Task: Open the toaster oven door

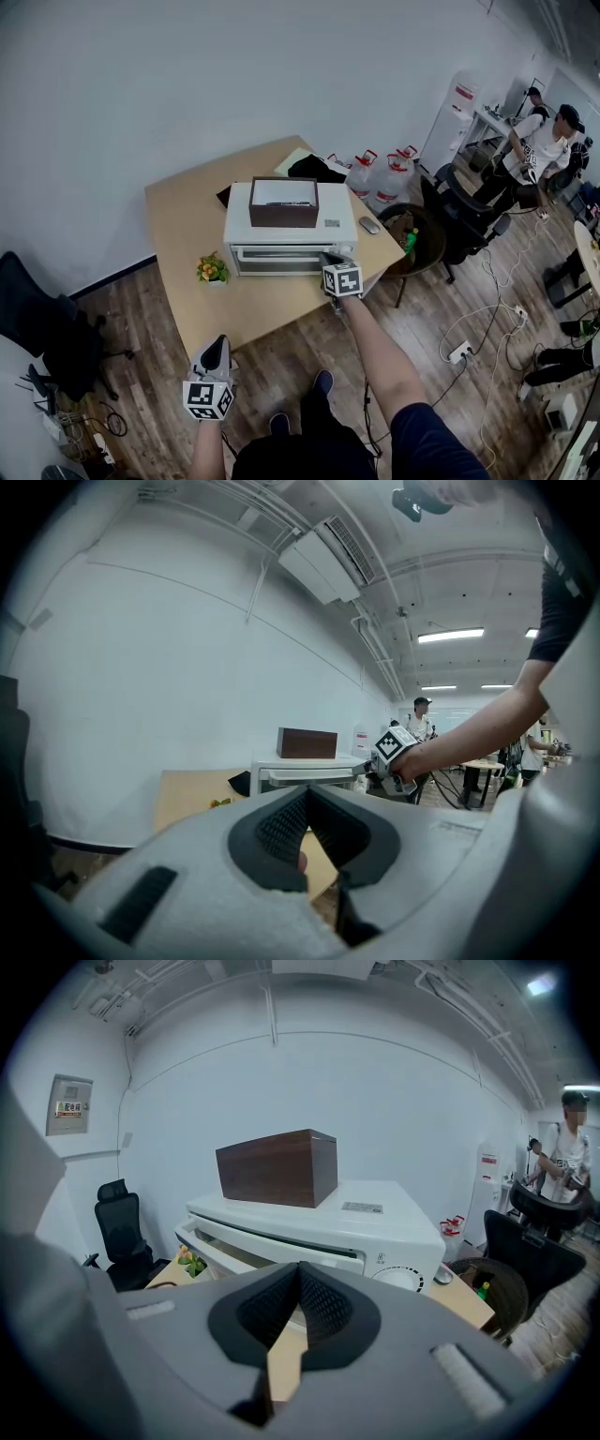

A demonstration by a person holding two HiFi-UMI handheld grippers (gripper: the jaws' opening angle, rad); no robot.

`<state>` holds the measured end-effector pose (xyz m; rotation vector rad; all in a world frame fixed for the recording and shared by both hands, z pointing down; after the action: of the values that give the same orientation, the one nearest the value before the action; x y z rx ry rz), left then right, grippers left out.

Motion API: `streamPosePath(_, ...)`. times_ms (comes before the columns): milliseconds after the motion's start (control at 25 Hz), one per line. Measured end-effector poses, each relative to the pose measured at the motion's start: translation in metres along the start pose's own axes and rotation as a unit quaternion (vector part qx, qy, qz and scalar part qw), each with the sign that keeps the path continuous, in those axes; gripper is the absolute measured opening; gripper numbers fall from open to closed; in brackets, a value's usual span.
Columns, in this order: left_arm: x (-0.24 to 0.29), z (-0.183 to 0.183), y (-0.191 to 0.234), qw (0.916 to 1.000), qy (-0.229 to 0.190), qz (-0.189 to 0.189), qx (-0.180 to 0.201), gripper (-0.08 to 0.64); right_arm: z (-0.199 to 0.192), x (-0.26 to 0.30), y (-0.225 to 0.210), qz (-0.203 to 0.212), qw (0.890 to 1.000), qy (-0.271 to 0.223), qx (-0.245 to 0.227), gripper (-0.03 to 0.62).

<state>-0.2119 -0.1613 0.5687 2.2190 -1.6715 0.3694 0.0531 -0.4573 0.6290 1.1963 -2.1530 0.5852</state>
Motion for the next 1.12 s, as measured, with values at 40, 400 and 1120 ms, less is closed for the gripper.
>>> streamPosePath(40,0.0,0.0,0.0,1.0,0.0,-0.001,-0.001,-0.002,-0.001,-0.001,0.0,-0.001,1.0,-0.004,0.001,0.006)
streamPosePath(400,0.004,0.0,0.001,0.9999,-0.003,-0.011,-0.008,-0.002,-0.009,-0.004,0.005,-0.012,1.0,-0.028,-0.001,0.006)
streamPosePath(1120,0.001,-0.003,0.004,0.9997,-0.002,-0.017,-0.018,-0.002,-0.03,-0.012,0.012,-0.019,0.995,-0.098,0.007,0.006)
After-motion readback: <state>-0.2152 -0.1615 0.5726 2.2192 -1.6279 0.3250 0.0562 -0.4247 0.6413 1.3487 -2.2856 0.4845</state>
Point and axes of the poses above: the fingertips, and each gripper's own axes: x forward along the fingers, y to its left, z out of its top, the point moved 4 cm from there along -x, backward along the fingers, and after that the axes turned 14 degrees about y, right-handed, at the moved point
